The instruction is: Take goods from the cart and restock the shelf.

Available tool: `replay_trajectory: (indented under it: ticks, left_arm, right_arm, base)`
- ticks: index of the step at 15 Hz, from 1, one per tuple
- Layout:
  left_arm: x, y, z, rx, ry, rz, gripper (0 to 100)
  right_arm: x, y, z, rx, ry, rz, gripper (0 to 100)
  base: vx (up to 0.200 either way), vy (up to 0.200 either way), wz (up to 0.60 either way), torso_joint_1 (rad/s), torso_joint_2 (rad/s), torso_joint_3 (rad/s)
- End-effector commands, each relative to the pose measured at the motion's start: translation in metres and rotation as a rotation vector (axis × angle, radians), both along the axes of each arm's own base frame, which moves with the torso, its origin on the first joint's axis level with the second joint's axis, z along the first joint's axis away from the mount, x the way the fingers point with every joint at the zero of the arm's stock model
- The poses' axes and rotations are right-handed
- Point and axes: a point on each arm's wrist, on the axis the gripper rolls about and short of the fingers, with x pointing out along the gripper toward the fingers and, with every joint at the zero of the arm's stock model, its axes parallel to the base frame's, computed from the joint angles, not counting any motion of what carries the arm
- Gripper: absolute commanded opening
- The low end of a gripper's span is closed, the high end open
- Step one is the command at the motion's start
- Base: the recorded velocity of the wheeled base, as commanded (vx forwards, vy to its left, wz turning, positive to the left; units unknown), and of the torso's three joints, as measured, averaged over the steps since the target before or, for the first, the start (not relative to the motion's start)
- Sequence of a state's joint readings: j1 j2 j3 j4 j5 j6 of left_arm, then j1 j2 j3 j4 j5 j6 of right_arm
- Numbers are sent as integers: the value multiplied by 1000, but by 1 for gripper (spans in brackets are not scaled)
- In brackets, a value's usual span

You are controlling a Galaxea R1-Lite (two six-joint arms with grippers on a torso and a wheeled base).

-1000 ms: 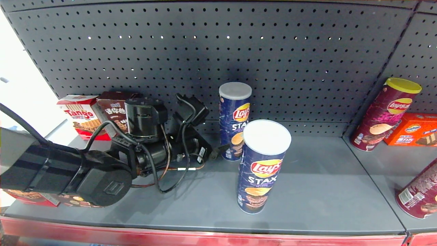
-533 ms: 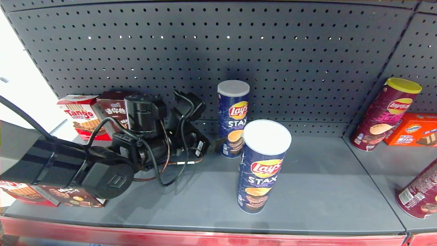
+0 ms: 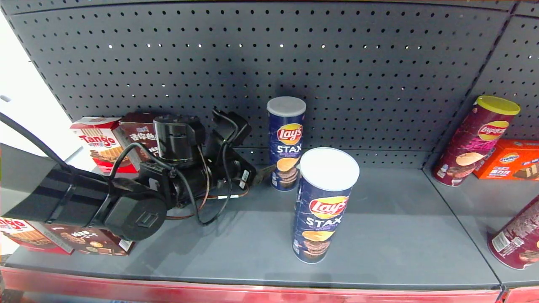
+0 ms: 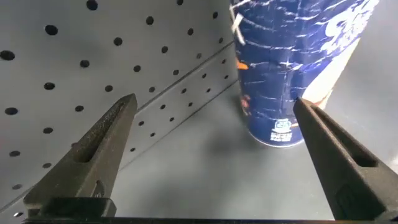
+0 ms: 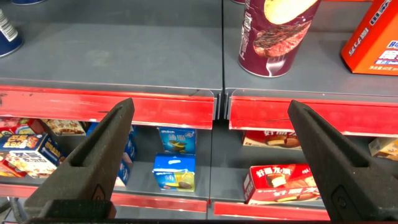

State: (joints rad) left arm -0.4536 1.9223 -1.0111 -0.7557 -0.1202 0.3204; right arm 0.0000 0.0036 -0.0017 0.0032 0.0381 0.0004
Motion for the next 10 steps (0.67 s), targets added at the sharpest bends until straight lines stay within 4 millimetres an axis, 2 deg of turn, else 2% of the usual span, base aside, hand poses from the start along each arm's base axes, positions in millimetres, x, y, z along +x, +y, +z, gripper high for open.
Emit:
replay_trajectory:
  ticks: [1, 6, 10]
  left_arm:
    - [1, 2, 1, 0, -4, 18, 100]
    - [2, 4, 4, 14, -21, 98, 100]
    - [3, 3, 5, 134, -91, 161, 100]
  right_arm:
    - [0, 0, 0, 0, -1, 0, 100]
    - [0, 0, 0, 0, -1, 0, 100]
    - [0, 0, 0, 0, -1, 0, 100]
  base:
    - [0, 0, 0, 0, 0, 0]
    - [0, 0, 0, 0, 0, 0]
    - [0, 0, 0, 0, 0, 0]
